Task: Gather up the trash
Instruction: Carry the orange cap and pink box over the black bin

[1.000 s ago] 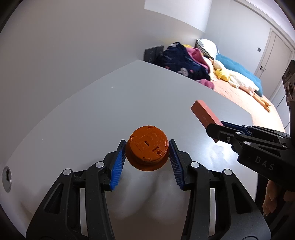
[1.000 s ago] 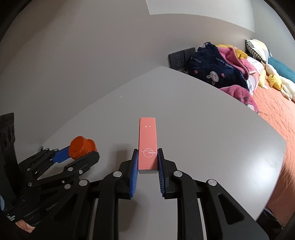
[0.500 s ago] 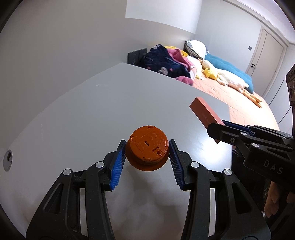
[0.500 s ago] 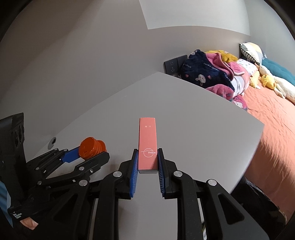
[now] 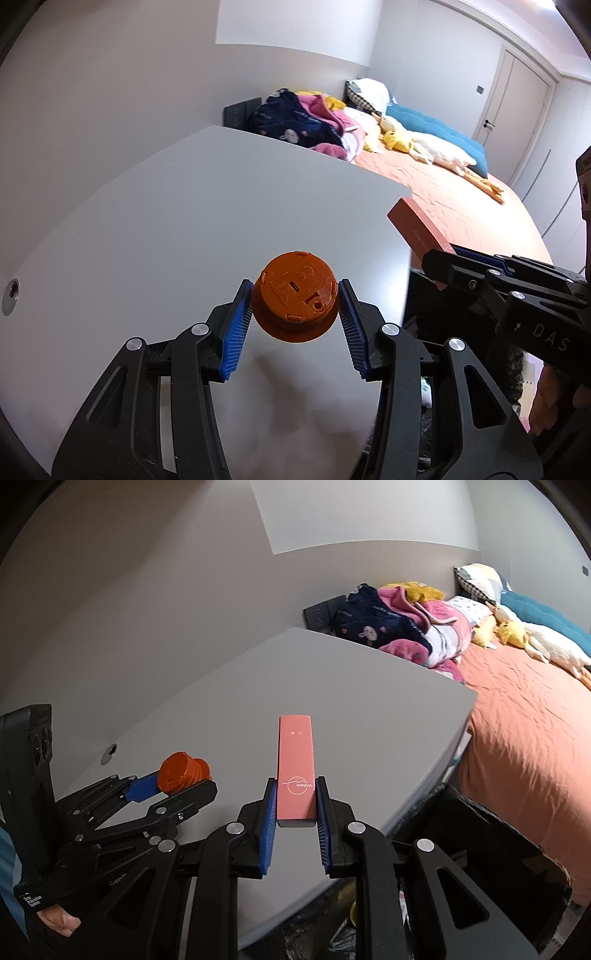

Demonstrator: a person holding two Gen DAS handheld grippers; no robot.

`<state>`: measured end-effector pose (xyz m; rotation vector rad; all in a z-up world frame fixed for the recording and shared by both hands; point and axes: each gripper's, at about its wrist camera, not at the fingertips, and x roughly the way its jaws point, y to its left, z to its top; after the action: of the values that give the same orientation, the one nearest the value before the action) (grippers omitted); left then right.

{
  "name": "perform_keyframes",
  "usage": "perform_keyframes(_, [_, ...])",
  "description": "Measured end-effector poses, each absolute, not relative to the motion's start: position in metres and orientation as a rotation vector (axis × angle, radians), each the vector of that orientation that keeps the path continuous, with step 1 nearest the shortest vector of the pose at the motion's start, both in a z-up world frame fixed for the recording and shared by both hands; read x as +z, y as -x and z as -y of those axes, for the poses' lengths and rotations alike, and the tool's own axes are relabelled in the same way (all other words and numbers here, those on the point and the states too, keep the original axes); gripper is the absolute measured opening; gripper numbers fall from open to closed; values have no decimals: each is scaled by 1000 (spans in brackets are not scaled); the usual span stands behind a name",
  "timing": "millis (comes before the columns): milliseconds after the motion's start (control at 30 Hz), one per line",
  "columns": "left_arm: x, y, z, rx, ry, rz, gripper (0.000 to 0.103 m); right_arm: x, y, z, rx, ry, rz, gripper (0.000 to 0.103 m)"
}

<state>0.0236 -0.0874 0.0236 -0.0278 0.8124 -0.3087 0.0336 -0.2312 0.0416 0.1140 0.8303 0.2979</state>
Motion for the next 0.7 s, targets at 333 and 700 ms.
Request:
perform_keyframes(333, [24,4,110,-354,7,-804,46,41,3,261,260,-135,-813,21])
perform_keyframes(700, [20,19,141,-408,-22,-800,46,36,31,297,204,-168,-798,21])
